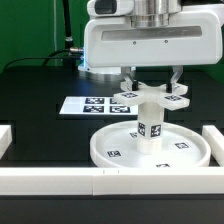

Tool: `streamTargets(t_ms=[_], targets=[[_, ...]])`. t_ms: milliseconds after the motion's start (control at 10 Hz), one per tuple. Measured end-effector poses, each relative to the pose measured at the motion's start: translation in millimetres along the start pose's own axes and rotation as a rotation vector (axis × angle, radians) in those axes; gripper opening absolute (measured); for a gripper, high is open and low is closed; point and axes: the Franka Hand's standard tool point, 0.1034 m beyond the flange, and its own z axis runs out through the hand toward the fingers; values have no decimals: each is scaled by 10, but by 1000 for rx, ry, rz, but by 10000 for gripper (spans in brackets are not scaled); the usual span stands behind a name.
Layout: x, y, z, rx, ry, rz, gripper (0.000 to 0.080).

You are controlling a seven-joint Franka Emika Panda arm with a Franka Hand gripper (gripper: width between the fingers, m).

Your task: Assemble round table

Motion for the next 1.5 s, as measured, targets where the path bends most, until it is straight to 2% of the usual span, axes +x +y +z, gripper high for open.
streamTargets(t_ms=[600, 800, 900, 1000, 1100, 1400, 1500], targets=[[-13, -62, -2, 12, -1, 512, 432], [-3, -56, -10, 17, 0, 565, 432], [0, -51, -15, 23, -2, 578, 504], [1, -43, -42, 23, -3, 559, 504], [9, -36, -107, 27, -2, 547, 624], [-1, -55, -374, 41, -12, 524, 644], [-2, -70, -382, 42, -11, 521, 649]])
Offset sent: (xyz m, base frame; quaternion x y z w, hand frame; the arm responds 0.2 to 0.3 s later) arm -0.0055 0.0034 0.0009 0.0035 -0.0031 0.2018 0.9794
